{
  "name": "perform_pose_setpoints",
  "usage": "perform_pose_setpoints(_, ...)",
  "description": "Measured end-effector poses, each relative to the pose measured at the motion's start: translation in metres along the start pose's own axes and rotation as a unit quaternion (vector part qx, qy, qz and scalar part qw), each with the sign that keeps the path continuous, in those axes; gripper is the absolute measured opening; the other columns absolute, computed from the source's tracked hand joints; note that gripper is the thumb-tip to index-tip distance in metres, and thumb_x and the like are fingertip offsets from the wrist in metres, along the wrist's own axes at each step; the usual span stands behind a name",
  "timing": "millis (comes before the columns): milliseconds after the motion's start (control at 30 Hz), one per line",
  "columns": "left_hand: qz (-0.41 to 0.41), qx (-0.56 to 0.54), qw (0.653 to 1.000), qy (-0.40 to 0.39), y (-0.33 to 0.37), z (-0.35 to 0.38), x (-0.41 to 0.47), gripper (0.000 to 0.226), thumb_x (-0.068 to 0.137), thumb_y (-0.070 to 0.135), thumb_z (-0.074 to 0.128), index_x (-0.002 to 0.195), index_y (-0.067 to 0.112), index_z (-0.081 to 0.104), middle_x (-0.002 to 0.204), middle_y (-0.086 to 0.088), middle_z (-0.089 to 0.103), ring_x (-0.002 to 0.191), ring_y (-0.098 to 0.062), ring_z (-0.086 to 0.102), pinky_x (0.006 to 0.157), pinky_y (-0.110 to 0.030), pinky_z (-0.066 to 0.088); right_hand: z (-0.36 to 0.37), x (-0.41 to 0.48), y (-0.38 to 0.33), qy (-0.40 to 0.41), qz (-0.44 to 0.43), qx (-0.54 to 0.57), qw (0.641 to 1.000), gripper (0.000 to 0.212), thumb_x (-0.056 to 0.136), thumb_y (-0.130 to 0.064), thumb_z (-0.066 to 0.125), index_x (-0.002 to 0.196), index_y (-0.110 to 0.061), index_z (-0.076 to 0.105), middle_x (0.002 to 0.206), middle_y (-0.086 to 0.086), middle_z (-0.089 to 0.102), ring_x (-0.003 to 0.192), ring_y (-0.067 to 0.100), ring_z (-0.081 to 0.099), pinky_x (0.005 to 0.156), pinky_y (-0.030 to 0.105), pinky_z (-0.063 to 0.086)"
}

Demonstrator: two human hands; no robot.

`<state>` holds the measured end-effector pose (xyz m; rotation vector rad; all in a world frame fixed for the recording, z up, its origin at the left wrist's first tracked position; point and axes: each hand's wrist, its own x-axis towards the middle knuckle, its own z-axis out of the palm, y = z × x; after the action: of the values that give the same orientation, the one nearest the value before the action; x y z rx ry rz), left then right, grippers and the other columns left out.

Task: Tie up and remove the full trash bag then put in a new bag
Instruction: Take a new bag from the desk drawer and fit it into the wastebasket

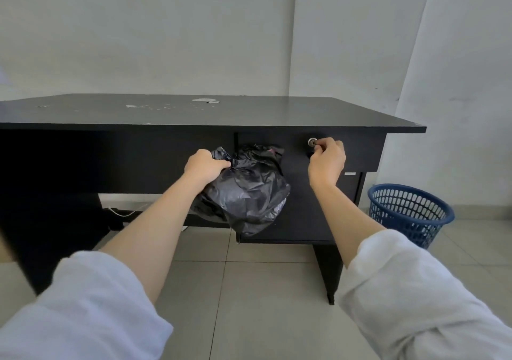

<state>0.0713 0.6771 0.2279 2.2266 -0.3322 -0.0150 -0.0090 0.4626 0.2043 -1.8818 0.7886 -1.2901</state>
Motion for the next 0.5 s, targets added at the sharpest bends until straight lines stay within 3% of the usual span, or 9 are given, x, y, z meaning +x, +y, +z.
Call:
perform_pose_setpoints(133,-0.004,-0.010,1.000,-0.021,-0.007,0.018,0.016,0.035,0.086,0.035,0.066,0.089,0.002,0.055,0.092,-0.012,0.057,0.085,-0.029,0.054,0.070,-0.033,0.040,0.006,0.005,0.000,0.028,0.028,0.055,0.998,0.017,0.093,-0.007,0.054,0.111,-0.007,0.055,0.106,0.006,0.061,0.095,0.020,0.058,0.081,0.027,0.044)
perform_pose_setpoints(367,0.025,-0.092,0.995,0.010,-0.006,0.017,0.001,0.030,0.085,0.036,0.067,0.077,0.009,0.057,0.084,-0.008,0.060,0.086,-0.027,0.058,0.070,-0.032,0.042,0.001,0.011,-0.014,0.011,0.139,0.101,0.985,0.018,0.089,-0.018,0.064,0.102,-0.006,0.060,0.090,0.004,0.059,0.076,0.018,0.053,0.058,0.015,0.038)
perform_pose_setpoints(500,0.056,-0.072,0.995,0.041,0.002,0.009,-0.029,0.041,0.085,0.036,0.066,0.060,0.013,0.044,0.071,-0.005,0.056,0.078,-0.026,0.057,0.067,-0.033,0.040,-0.010,0.011,-0.009,-0.024,0.137,0.103,0.985,0.012,0.089,-0.013,0.062,0.098,-0.009,0.070,0.093,0.008,0.066,0.079,0.019,0.057,0.069,0.024,0.041)
